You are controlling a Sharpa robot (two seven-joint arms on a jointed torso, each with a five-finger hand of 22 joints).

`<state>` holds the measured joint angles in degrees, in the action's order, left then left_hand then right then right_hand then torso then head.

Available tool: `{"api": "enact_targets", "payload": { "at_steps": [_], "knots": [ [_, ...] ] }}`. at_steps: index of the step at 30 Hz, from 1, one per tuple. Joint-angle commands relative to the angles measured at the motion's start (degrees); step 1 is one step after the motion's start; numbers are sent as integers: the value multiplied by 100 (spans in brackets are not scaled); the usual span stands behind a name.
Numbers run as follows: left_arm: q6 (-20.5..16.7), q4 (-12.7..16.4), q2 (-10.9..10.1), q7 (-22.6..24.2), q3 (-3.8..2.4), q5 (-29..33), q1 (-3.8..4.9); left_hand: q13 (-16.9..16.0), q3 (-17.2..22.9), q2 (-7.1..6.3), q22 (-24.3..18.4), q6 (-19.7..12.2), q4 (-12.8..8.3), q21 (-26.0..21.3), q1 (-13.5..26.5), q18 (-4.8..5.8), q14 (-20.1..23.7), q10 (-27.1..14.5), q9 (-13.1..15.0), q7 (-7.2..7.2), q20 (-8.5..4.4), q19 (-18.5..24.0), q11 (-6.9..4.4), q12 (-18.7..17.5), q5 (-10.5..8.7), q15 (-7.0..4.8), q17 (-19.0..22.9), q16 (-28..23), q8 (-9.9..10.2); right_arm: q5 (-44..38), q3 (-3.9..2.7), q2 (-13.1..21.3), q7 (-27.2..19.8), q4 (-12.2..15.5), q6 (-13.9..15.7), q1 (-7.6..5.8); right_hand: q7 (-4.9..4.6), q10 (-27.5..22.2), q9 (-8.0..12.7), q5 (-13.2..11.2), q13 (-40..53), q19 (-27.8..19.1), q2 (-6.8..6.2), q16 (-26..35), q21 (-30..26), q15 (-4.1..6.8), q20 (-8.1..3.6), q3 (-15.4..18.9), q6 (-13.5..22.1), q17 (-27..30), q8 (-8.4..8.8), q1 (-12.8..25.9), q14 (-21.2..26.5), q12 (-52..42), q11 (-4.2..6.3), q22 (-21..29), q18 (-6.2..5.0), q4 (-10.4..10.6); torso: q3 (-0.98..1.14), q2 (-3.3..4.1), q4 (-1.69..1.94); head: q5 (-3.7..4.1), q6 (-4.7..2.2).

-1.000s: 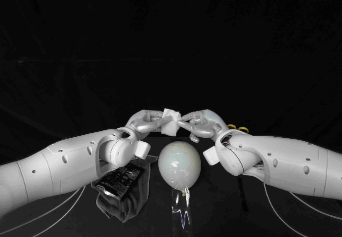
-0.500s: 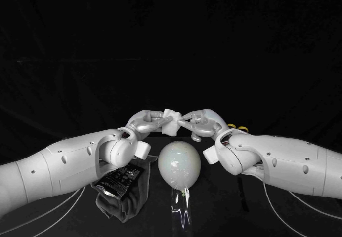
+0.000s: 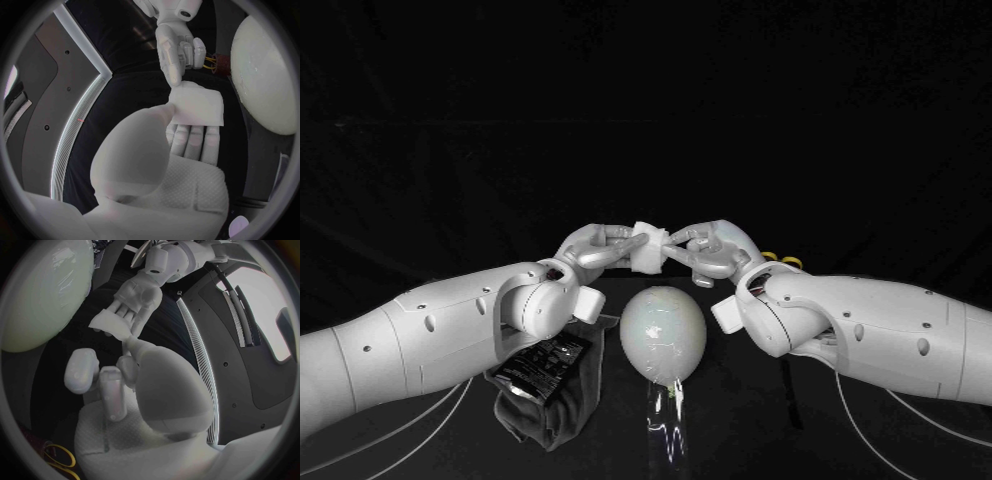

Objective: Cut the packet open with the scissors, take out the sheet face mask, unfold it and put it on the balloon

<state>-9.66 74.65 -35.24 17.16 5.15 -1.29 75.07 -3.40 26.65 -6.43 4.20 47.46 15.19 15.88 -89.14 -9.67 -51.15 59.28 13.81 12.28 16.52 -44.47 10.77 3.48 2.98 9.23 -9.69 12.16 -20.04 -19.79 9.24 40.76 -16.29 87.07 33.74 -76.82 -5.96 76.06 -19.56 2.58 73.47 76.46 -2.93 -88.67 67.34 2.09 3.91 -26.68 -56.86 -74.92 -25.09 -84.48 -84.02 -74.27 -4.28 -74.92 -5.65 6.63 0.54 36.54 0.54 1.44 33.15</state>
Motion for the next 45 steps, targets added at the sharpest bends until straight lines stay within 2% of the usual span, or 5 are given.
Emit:
{"api": "enact_targets", "payload": {
  "at_steps": [1, 25, 38, 43, 45],
  "knots": [
    [-186, -4, 11, -134, -9, -52, 7, -14, -41, -126, -35, -200, 2, -104, 96, 173, 228, -309, -74, 226, 10, 160, 100, 6, -22, 89, 11, -36, 143, -37, -11, 26, -61, 53, 110, -1, 81, 468, -181, 22, 32, 41, -33, -34, 53, 44, -4, -241, -28, -1171, -209, 122, -474, -21, 353, -650, 68, -141, 0, -5, 1, 8, -5],
    [-1179, -61, -164, -176, -6, -73, 8, -52, -356, -338, -17, -440, -247, -358, 160, 431, 874, -674, -201, 365, -1, 471, 228, 176, -20, 228, -90, 233, 350, 280, -34, 118, 118, -16, 309, -13, 108, 626, -247, 21, 260, 181, -152, -96, 261, 68, -28, -637, -46, -1382, -314, 464, -554, -191, 379, -760, 111, -364, 1, 3, -2, 55, -17],
    [-1196, 651, -790, -158, -4, -649, -23, -189, -248, -193, 433, 371, -595, 550, 4, -68, -112, 66, 5, -43, -198, -642, -195, 902, -23, -277, -919, 2024, -281, 357, -41, 164, 176, -114, 568, -18, 111, 641, -252, 21, 284, 182, -157, -99, 258, 71, -31, -671, -47, -1391, -323, 500, -558, -211, 381, -762, 110, -383, -1, -1, 10, 97, -13],
    [-929, 931, -830, -396, -3, -738, -67, -271, -292, 86, 1086, 699, -784, 1704, 78, -74, -1221, 776, 54, -286, -811, -1399, -544, 1209, -15, -728, -1260, 2755, -426, 377, -43, 158, 171, -119, 610, -19, 113, 644, -255, 21, 290, 175, -160, -97, 243, 72, -32, -686, -48, -1385, -327, 520, -556, -214, 383, -758, 107, -391, -3, -1, 9, 75, -10],
    [-869, 989, -801, -490, -3, -672, -83, -252, -236, 159, 1183, 768, -674, 1838, 255, -62, -1356, 912, 65, -348, -852, -1321, -585, 1184, -15, -753, -1260, 2692, -438, 383, -43, 155, 166, -111, 617, -19, 113, 644, -255, 21, 290, 175, -160, -97, 243, 72, -32, -686, -48, -1385, -327, 520, -556, -214, 383, -758, 107, -391, -2, 0, 7, 69, -11]
  ]
}}
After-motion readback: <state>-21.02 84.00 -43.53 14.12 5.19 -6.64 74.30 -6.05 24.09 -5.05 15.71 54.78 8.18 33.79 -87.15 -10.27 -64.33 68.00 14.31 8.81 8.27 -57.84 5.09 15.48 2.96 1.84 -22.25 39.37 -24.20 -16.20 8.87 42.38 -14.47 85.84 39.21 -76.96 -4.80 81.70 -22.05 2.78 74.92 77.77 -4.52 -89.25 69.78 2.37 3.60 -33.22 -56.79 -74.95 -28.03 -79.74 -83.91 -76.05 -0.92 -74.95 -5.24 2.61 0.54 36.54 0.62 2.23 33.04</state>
